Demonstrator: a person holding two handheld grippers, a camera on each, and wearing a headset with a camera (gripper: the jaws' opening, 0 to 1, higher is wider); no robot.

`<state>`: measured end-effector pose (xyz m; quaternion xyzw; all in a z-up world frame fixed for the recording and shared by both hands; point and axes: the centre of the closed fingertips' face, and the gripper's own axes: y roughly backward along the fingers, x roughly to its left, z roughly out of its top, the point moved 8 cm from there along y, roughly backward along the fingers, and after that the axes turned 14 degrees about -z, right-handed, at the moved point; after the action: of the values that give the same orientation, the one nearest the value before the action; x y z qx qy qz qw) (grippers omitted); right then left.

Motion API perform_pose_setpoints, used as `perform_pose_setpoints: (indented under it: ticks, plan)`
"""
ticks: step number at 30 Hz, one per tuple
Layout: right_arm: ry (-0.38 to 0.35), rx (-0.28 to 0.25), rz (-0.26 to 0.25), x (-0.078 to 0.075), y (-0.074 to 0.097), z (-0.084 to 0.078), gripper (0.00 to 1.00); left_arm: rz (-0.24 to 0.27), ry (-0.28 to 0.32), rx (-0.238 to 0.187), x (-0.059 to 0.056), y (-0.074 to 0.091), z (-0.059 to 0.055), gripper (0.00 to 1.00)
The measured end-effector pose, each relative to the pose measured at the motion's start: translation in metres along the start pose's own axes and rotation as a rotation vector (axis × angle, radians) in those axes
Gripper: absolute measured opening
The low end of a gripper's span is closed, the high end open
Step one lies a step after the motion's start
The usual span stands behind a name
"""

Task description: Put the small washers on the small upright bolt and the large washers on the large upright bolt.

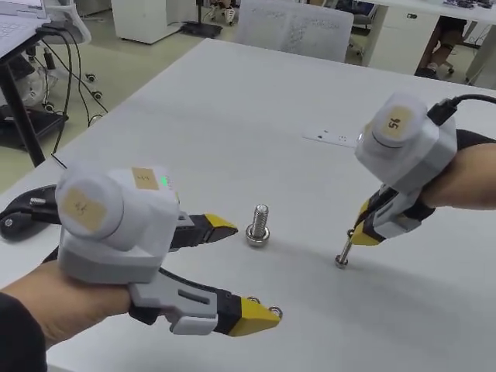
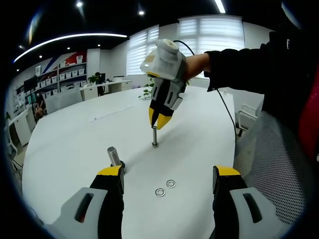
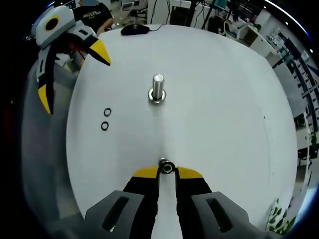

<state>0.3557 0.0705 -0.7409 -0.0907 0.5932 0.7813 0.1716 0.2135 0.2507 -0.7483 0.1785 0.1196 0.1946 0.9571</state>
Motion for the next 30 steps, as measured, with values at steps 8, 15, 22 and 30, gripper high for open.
perform_pose_setpoints:
  ticks: [8,15,22,30]
  plan:
    - [0.001,0.005,0.006,0.000,-0.003,-0.001,0.13,0.000,0.001,0.001,0.001,0.000,0.000,0.72]
    - [-0.004,0.005,0.011,0.000,-0.007,-0.001,0.13,0.002,0.002,0.000,0.001,0.000,0.000,0.72]
    - [-0.012,0.006,0.022,0.003,-0.016,-0.003,0.13,0.005,0.003,0.001,0.001,0.001,0.000,0.72]
    - [-0.032,0.008,0.032,0.006,-0.029,-0.009,0.14,0.006,0.005,0.006,0.000,0.000,-0.001,0.72]
